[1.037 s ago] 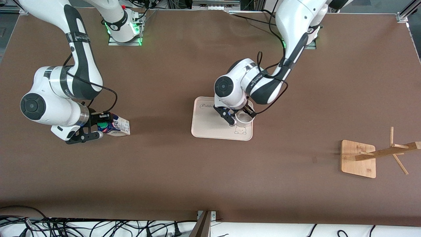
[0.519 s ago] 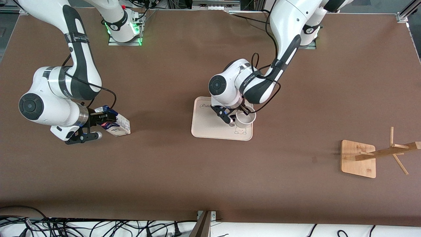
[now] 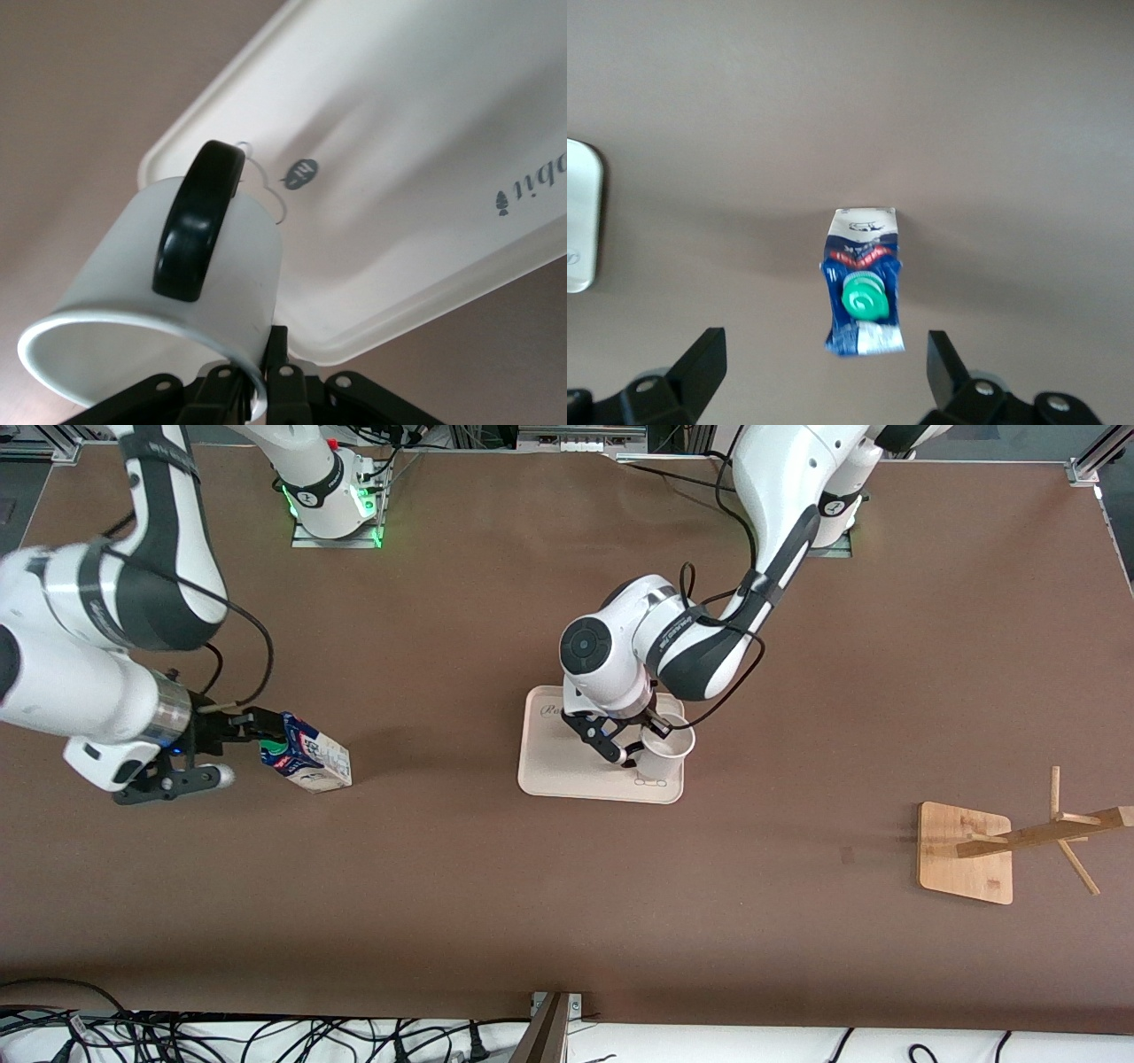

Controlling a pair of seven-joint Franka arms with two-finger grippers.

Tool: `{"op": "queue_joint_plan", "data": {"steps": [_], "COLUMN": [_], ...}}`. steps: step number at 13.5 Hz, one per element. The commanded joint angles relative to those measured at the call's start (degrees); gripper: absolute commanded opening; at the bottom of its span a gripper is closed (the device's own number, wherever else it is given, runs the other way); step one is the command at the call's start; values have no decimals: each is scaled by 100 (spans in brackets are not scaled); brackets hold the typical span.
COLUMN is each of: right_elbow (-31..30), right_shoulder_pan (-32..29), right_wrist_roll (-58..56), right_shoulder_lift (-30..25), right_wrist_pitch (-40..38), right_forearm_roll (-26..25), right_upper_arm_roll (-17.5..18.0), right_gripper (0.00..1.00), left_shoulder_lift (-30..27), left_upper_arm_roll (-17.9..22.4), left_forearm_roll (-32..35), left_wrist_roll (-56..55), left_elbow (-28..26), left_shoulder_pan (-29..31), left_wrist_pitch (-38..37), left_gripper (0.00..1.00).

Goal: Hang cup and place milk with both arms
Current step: 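Place the carton on the table while the left gripper carries the mug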

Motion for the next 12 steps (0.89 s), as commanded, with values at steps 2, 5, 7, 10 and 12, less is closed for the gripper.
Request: {"op": "queue_joint_plan", "data": {"steps": [2,5,7,10,12], "right_elbow": [-123,-1017,-1677,-1786,-1741], "right_shoulder_pan": [-10,8,-1,-1095,-1861], "right_wrist_roll": [107,134,134,125,116], "right_shoulder_lift": [-745,-1535,-1984,-2171,-2145], "right_wrist_pitch": [-651,-398,-90,-54,-36], "right_forearm_roll": [-147,-278,-602,-884,-929], "right_upper_arm_roll": [44,88,219,1444,2141], "right_gripper": [100,100,100,100,100], "left_shoulder_lift": [-1052,-1432,-1432,-1441,-1441], "left_upper_arm_roll": [52,52,52,9,-9], "left_forearm_roll": [-136,-855,-1601,-2534,-2616], "left_wrist_roll": [-196,-433,-416,-407,-233], "left_elbow": [154,662,1085,1166,1175], "left_shoulder_pan": [439,1378,2247,3549,3895], "left_wrist_pitch": [-759,-1233,-1927,-2150,-2158], "left_gripper": [0,0,0,0,0]}}
